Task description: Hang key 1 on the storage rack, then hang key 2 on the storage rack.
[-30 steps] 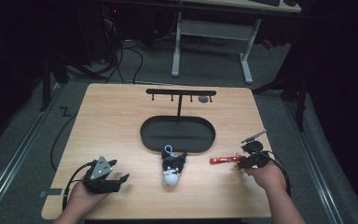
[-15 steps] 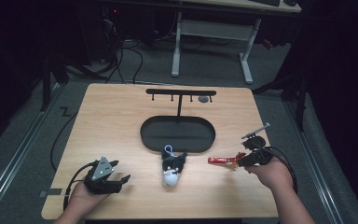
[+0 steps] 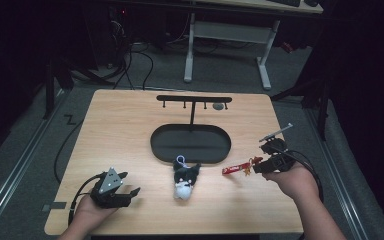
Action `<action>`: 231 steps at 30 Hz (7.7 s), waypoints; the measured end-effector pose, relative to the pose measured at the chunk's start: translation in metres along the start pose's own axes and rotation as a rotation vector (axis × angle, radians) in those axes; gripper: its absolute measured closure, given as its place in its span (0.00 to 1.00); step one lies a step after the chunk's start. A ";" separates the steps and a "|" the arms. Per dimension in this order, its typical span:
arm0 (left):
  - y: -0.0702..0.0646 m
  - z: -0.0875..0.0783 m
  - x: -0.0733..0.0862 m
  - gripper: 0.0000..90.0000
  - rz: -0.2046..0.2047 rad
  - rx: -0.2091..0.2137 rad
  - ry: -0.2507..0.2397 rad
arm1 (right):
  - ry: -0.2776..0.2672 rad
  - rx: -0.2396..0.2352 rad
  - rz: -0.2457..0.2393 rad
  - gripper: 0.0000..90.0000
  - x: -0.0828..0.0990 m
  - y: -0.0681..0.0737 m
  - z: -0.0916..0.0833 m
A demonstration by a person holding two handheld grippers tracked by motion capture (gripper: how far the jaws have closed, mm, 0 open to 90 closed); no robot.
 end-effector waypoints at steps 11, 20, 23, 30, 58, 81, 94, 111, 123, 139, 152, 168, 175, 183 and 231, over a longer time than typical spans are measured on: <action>0.000 0.006 -0.007 0.32 -0.006 0.005 -0.025 | -0.017 0.004 -0.046 0.74 -0.011 0.010 -0.028; -0.003 0.007 -0.008 0.32 0.016 0.014 -0.021 | 0.004 0.038 -0.063 0.74 -0.017 0.015 -0.036; -0.003 0.007 -0.008 0.32 0.018 0.013 -0.019 | 0.012 0.042 -0.065 0.74 -0.019 0.017 -0.037; -0.003 0.007 -0.005 0.31 0.019 0.010 -0.009 | 0.006 0.052 -0.031 0.74 -0.027 0.016 -0.041; 0.006 -0.006 0.002 0.31 -0.015 -0.005 -0.031 | -0.037 0.073 -0.063 0.74 -0.088 0.021 -0.046; 0.009 -0.014 0.009 0.32 -0.029 -0.030 -0.024 | -0.080 0.057 -0.073 0.74 -0.155 0.022 -0.035; 0.008 -0.014 0.011 0.32 -0.024 -0.029 -0.020 | -0.099 0.062 -0.060 0.74 -0.166 0.018 -0.034; 0.008 -0.012 0.009 0.32 -0.023 -0.017 -0.016 | -0.107 0.079 -0.044 0.74 -0.180 0.013 -0.032; 0.005 -0.010 0.008 0.32 -0.008 -0.007 -0.008 | -0.084 0.074 0.003 0.74 -0.163 -0.003 -0.016; 0.002 -0.006 0.007 0.32 0.004 -0.004 -0.005 | -0.061 0.013 0.034 0.74 -0.143 -0.010 0.034; 0.001 -0.006 0.005 0.32 0.015 -0.001 -0.008 | -0.060 -0.009 0.067 0.51 -0.141 -0.005 0.043; -0.006 -0.004 -0.003 0.33 0.013 0.015 -0.013 | -0.194 0.014 0.052 0.48 -0.073 0.015 0.050; -0.014 0.000 -0.011 0.34 0.019 0.017 -0.028 | -0.283 0.017 0.050 0.48 -0.028 0.023 0.064; -0.023 0.008 -0.018 0.34 0.038 0.028 -0.030 | -0.421 0.011 0.055 0.48 0.022 0.029 0.082; -0.144 0.107 -0.093 1.00 0.088 0.140 0.055 | -0.577 -0.061 0.083 0.51 0.078 0.017 0.095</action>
Point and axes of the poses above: each handheld gripper's, and its own axes: z roughly forward along the jaws, x roughly out of its underside, y roughly to its left, the point moved 6 cm from there along z, roughly forward along the jaws, and after that the axes turned 2 degrees about y, right-handed, at the moved point
